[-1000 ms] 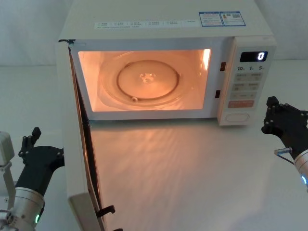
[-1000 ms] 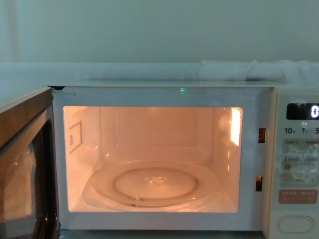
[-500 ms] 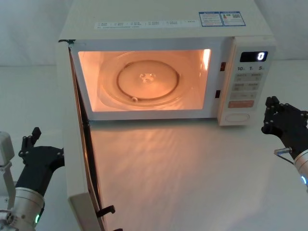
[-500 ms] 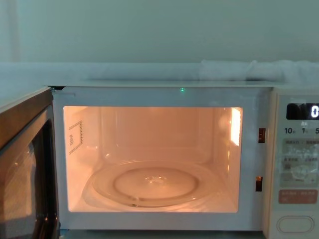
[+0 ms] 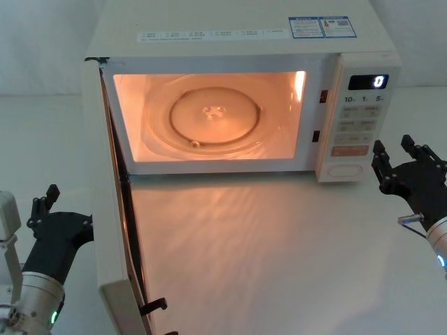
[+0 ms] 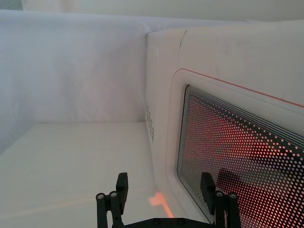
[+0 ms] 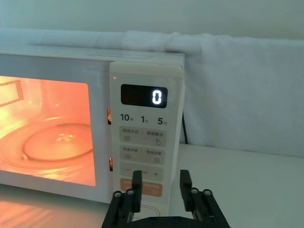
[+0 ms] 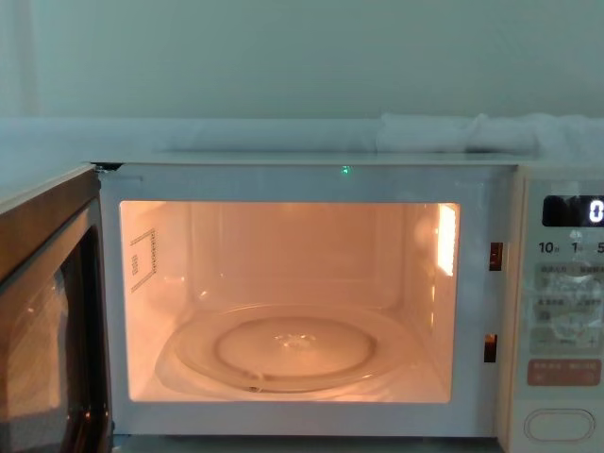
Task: Press the button to open the microwave door with one hand; close the microwave door with the other hand.
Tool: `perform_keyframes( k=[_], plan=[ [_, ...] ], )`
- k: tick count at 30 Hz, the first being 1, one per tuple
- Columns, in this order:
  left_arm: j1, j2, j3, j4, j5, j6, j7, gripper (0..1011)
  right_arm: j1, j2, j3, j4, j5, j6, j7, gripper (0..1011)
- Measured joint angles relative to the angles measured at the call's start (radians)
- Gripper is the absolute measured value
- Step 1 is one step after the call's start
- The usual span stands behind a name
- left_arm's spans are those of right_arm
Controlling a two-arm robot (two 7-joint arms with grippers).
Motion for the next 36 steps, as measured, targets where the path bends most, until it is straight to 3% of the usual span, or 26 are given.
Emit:
perform_keyframes(
  k=[6,9,18,36],
  plan=[
    [0.0,0.0,0.0,0.0,0.0,0.0,0.0,1001,0.0,0.0,0.0,0.0,0.001,0.0,0.0,651],
    [0.0,0.0,0.0,0.0,0.0,0.0,0.0,1001,0.0,0.0,0.0,-0.001,0.001,0.0,0.0,788],
    [0.0,0.0,0.0,0.0,0.0,0.0,0.0,1001,0.0,0.0,0.0,-0.001,0.001,0.0,0.0,1002],
    [0.0,0.0,0.0,0.0,0.0,0.0,0.0,1001,0.0,0.0,0.0,-0.001,0.001,0.0,0.0,1002]
  ],
)
